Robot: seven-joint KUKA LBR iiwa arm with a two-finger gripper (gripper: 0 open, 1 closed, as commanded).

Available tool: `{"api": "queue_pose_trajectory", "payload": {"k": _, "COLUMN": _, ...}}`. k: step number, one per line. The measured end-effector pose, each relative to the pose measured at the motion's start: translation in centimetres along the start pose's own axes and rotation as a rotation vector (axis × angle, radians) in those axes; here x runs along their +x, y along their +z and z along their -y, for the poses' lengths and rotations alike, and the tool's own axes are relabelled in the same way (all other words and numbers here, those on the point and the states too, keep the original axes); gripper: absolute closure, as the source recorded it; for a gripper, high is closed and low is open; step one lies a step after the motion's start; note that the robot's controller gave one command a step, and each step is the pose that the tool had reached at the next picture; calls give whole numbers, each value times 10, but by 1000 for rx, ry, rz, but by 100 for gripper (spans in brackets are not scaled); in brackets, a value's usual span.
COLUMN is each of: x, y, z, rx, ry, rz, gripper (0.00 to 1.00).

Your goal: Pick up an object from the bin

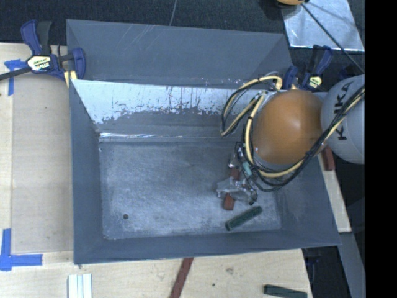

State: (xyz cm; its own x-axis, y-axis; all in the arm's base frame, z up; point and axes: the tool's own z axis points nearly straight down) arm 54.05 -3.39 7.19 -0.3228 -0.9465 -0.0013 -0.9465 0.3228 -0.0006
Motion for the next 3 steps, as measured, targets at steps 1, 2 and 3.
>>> {"api": "queue_pose_trajectory", "payload": {"k": 1, "x": 0, "y": 0, "z": 0, "rx": 0, "ry": 0, "rz": 0, "gripper": 100}}
{"api": "queue_pose_trajectory", "payload": {"k": 2, "x": -8, "y": -1, "z": -3, "rx": 1, "ry": -52, "rz": -3, "gripper": 100}}
{"api": "queue_pose_trajectory", "payload": {"k": 3, "x": -8, "y": -189, "z": -5, "rx": 9, "ry": -87, "rz": 2, "gripper": 100}}
